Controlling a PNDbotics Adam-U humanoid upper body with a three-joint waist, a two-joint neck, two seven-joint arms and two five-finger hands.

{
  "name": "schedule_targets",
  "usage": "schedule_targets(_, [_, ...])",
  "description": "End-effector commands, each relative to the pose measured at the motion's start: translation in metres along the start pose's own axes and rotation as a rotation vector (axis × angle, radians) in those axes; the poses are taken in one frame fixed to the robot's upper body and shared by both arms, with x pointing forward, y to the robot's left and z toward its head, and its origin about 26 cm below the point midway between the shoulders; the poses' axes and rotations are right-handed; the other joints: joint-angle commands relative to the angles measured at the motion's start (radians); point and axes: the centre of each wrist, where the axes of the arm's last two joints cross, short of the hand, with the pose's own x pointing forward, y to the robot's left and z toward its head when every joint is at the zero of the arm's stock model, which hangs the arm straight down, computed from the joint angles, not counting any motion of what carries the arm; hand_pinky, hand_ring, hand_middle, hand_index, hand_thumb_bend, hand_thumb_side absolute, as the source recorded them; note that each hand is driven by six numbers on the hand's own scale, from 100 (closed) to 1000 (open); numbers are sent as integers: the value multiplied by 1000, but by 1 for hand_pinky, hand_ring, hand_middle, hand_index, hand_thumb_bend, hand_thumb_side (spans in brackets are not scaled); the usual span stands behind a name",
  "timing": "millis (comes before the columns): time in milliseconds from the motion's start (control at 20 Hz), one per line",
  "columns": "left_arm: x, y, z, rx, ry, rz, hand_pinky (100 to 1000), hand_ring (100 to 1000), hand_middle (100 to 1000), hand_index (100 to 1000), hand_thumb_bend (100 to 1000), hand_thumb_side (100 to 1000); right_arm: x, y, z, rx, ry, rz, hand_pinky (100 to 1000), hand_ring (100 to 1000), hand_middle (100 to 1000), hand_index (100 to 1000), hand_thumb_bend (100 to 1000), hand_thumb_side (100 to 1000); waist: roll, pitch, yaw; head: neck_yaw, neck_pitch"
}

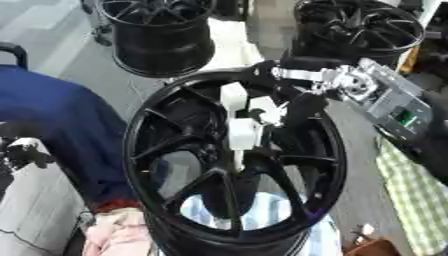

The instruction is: Pull the pin out of the wheel hub.

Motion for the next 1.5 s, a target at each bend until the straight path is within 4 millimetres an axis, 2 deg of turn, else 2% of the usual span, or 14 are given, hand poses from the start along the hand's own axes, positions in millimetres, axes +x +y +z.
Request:
schedule_targets(50, [10,1,-4,-11,-33,-15,593,400,612,730,100,736,-18,-14,5,17,49,40,911,942,935,1000,205,465,6,-9,-3,2,-2])
schedule_targets(250, [9,0,-3,-14,-30,-16,593,391,612,731,100,736,-31,-17,7,65,65,73,906,926,899,996,201,459,7,-9,-7,4,-2])
schedule_targets(400, [9,0,-3,-14,-31,-16,593,390,612,731,100,736,-34,-20,8,107,64,84,894,905,863,980,208,464,9,-8,-8,5,-2])
schedule_targets(850, [8,0,-3,-17,-30,-13,593,398,612,733,100,737,-19,-33,8,180,13,77,887,892,841,959,205,465,9,-11,-7,3,-2])
schedule_targets(1500, [10,-3,-6,-29,-37,-3,596,405,613,733,100,739,-15,-27,-6,211,5,67,880,881,815,932,194,468,11,-8,6,-11,-2])
